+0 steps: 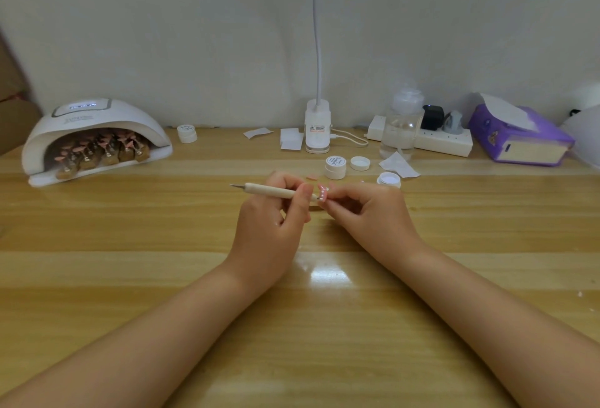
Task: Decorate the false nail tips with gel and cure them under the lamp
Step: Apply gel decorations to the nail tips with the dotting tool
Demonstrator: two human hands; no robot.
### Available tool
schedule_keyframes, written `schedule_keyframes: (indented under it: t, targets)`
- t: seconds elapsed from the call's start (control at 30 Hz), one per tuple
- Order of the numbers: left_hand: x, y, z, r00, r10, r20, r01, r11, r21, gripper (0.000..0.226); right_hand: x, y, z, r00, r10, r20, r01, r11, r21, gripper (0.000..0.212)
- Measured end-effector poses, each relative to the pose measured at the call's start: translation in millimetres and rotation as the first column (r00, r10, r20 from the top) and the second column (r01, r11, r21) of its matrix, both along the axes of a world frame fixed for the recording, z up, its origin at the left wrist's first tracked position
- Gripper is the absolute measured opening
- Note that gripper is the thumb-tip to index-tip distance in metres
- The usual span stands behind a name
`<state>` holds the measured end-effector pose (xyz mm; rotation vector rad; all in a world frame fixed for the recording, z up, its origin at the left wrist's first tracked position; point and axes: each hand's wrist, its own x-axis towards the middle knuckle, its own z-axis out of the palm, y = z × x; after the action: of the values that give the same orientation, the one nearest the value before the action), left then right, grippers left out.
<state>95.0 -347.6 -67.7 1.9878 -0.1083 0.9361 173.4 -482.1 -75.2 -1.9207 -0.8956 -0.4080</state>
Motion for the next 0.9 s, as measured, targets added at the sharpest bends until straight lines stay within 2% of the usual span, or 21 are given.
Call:
schedule_keyframes:
  t: [0.9]
  targets:
    - [1.2,-0.3,-0.3,1.0,0.005,-0.005,-0.005,1.0,0.014,0.016,2.0,0.7,-1.7,1.0,0.021,-0.017,-0.02,1.0,0.023,0.013]
